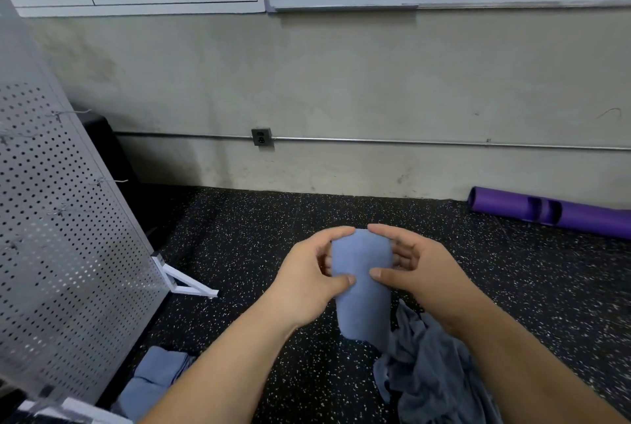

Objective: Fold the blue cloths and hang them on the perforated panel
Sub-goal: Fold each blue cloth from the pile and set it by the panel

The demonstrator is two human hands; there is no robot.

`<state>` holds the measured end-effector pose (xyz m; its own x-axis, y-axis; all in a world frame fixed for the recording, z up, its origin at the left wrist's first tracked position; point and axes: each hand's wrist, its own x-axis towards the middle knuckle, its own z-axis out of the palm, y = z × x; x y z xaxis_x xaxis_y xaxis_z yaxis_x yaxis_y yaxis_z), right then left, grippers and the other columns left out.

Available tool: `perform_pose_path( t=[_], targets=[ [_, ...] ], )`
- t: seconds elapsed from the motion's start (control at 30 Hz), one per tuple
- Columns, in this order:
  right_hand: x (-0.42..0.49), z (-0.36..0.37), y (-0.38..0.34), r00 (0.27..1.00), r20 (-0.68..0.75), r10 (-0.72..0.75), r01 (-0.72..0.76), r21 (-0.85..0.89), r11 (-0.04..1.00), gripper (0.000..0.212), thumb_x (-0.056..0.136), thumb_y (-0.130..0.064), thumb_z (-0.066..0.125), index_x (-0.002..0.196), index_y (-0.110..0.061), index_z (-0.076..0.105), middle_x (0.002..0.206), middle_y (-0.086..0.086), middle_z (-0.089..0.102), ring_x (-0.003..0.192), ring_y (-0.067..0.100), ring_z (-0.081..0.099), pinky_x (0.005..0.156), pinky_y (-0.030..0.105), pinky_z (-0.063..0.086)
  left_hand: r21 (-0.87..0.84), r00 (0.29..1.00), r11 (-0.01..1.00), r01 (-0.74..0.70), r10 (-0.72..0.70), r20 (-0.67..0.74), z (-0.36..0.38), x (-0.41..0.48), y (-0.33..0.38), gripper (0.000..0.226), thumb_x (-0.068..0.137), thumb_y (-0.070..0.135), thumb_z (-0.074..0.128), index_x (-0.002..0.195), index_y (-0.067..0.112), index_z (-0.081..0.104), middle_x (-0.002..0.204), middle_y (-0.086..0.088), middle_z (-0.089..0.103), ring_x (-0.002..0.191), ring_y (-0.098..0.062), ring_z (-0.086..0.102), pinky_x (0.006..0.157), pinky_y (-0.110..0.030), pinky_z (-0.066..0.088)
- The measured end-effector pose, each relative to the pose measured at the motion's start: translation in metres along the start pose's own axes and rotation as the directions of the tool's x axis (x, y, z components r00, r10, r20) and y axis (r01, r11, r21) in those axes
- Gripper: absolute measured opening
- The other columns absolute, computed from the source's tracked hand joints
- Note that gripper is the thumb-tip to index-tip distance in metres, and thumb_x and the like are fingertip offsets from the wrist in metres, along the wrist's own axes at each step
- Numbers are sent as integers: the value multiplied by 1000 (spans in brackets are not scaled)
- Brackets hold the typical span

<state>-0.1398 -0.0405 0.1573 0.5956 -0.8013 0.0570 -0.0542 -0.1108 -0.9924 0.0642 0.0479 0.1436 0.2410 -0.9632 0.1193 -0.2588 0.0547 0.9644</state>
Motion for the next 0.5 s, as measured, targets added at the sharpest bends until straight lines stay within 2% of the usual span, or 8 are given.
perform_pose_path(
  t=[0.1,0.17,0.23,0.33,0.4,0.5],
  targets=[
    [-1,-1,1,1000,24,3,0,-122,993,73,83,7,85,138,-38,67,128,-5,76,117,13,72,104,34,58,160,1000,987,-9,11,-9,-1,1,-6,71,78,16,90,136,48,63,110,10,73,97,-11,72,94,-40,61],
    [-1,0,2,1000,20,-16,19,-174,984,73,84,7,83,138,-40,66,126,-5,75,116,12,72,103,35,58,87,999,996,-13,17,-51,-1,2,-6,66,79,11,91,134,40,66,100,5,72,87,-11,69,90,-35,61],
    [0,1,2,1000,3,-31,31,-155,987,70,87,8,79,138,-38,65,125,-4,75,115,14,73,102,36,59,-46,997,999,-8,5,-72,0,2,-2,61,83,0,87,132,30,68,92,-3,73,80,-10,66,83,-31,61],
    [2,0,5,999,-23,-48,45,-139,989,68,91,9,75,141,-35,64,124,-3,75,113,14,74,101,33,59,-121,1000,993,4,-7,-26,0,3,0,62,84,-6,85,134,26,66,94,-10,74,81,-11,67,82,-30,62],
    [3,0,6,997,-50,-59,48,-197,979,66,91,5,76,141,-36,63,117,-5,74,105,7,73,97,28,57,-36,1000,999,8,-9,-12,-2,4,-3,67,81,0,89,136,29,65,101,-9,75,86,-15,69,88,-35,62],
    [4,0,8,995,-61,-79,49,-398,916,59,94,-6,75,138,-44,63,105,-9,67,87,0,64,84,16,51,252,998,968,-15,29,-54,-3,3,-4,53,82,19,90,126,40,68,98,7,72,88,-9,70,88,-31,59]
  ],
)
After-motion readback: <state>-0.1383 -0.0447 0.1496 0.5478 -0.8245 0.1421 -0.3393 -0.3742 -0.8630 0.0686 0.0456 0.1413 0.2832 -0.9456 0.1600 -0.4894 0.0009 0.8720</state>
